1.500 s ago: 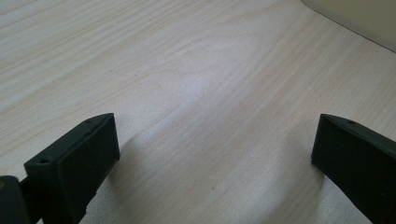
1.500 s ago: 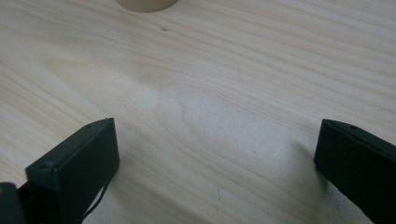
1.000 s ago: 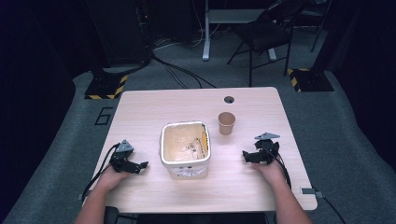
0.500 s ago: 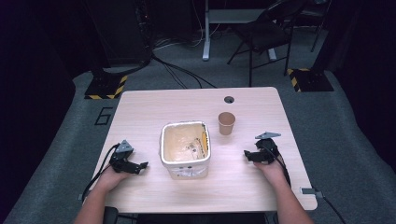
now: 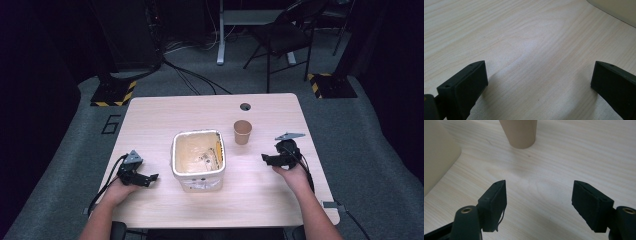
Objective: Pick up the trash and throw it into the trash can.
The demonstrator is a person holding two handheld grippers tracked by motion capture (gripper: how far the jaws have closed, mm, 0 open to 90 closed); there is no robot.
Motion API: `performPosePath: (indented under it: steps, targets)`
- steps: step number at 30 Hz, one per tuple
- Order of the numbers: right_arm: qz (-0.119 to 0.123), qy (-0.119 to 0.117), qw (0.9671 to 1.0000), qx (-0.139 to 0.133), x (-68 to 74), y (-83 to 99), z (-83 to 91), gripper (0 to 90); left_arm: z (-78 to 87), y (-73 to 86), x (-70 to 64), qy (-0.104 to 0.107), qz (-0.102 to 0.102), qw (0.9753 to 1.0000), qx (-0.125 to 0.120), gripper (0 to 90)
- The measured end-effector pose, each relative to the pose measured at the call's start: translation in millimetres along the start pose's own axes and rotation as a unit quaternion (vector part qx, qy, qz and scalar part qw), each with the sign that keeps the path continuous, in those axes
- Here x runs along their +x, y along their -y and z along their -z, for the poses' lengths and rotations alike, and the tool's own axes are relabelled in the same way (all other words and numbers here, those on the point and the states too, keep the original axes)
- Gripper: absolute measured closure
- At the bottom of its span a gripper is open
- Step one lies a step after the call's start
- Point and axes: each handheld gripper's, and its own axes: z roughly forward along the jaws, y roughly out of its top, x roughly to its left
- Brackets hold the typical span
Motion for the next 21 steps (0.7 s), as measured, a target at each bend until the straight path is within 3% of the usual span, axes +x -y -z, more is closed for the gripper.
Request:
performPosePath:
  steps: [7, 21]
  targets:
    - [0.021, 0.001, 0.9997, -0.015, 3.1, -21.0, 16.2, 25.1, 0.0, 0.0, 0.0, 0.0, 0.0, 1.0, 0.0, 0.6]
    - [0.053, -0.01, 0.9983, -0.024, 17.8, -58.0, 21.8, 21.9, 0.0, 0.0, 0.0, 0.0, 0.0, 1.0, 0.0, 0.6]
